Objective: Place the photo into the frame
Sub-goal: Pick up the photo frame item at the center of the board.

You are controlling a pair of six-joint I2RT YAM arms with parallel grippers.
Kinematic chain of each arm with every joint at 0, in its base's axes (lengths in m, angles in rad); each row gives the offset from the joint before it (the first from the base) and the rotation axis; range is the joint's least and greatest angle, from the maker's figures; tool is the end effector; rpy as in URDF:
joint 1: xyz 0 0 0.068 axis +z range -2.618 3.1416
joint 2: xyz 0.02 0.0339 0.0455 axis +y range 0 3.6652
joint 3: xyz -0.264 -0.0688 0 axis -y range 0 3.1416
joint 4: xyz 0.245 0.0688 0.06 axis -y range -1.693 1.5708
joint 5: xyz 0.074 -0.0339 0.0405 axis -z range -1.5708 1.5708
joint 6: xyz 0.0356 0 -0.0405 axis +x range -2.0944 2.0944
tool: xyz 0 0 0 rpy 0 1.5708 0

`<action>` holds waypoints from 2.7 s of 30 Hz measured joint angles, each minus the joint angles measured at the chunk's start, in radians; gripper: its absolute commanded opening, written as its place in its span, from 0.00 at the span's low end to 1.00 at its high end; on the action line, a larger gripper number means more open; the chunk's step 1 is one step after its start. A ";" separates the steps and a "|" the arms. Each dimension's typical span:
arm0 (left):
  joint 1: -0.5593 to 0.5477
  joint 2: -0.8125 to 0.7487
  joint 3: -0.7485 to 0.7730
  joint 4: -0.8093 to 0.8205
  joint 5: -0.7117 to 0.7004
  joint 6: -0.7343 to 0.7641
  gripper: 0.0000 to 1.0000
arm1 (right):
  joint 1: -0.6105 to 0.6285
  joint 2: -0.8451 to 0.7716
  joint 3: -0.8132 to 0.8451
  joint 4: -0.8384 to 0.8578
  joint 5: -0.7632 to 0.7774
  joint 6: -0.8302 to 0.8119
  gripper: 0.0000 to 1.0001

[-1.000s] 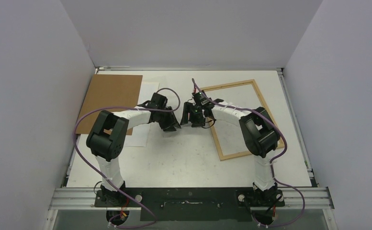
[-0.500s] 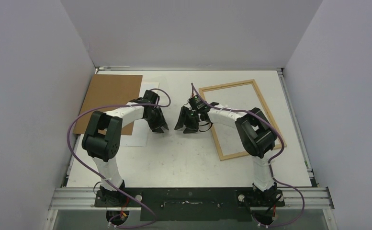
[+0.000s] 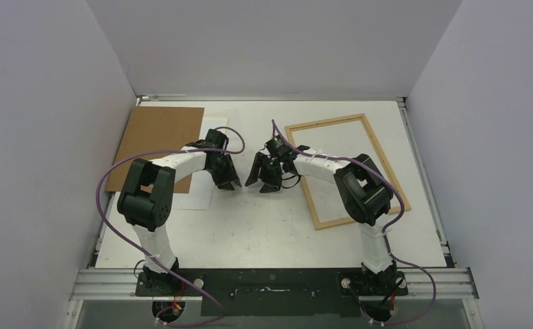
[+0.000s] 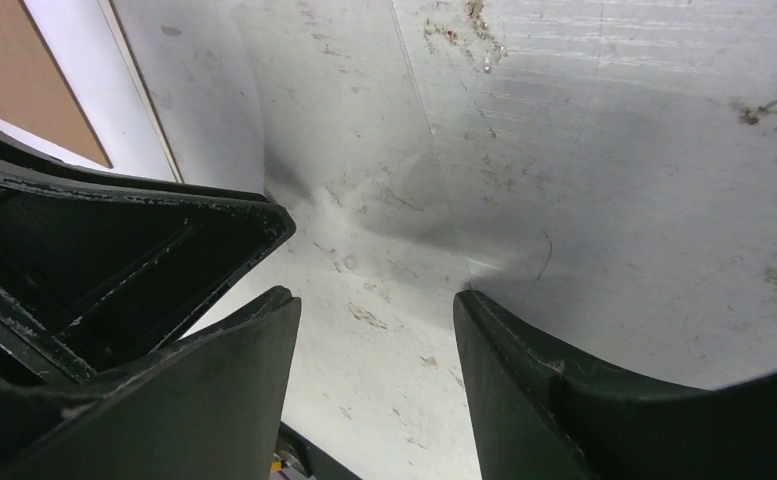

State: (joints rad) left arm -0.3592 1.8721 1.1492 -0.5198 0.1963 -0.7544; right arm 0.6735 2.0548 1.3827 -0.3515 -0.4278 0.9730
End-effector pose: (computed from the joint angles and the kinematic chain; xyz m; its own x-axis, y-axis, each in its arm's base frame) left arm 0.3316 -0.1319 0.1454 -0.9222 -0.3712 -0.1084 -0.3128 0.8809 -0.3552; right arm 0.3248 0.2780 0.1507 -0.9842 0.1768 0.0000 0.1374 0.7648 0.6295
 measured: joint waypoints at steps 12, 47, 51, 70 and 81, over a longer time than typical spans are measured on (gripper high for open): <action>0.002 0.006 0.001 0.004 0.021 0.007 0.31 | 0.014 0.000 0.019 -0.025 0.059 -0.008 0.62; 0.016 0.007 -0.033 0.055 0.086 -0.007 0.31 | -0.084 0.034 -0.225 0.647 -0.254 0.013 0.69; 0.016 0.007 -0.033 0.056 0.087 -0.012 0.31 | -0.098 0.065 -0.193 0.676 -0.283 -0.028 0.69; 0.016 0.001 -0.042 0.063 0.089 -0.027 0.25 | -0.123 0.130 -0.170 0.705 -0.319 -0.094 0.11; 0.005 -0.068 -0.068 0.013 0.031 0.005 0.26 | -0.107 0.108 -0.148 0.587 -0.254 -0.085 0.00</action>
State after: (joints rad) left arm -0.3546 1.8046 1.0813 -0.5072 0.2276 -0.7490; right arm 0.5663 2.1628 1.2346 0.2352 -0.6819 0.8879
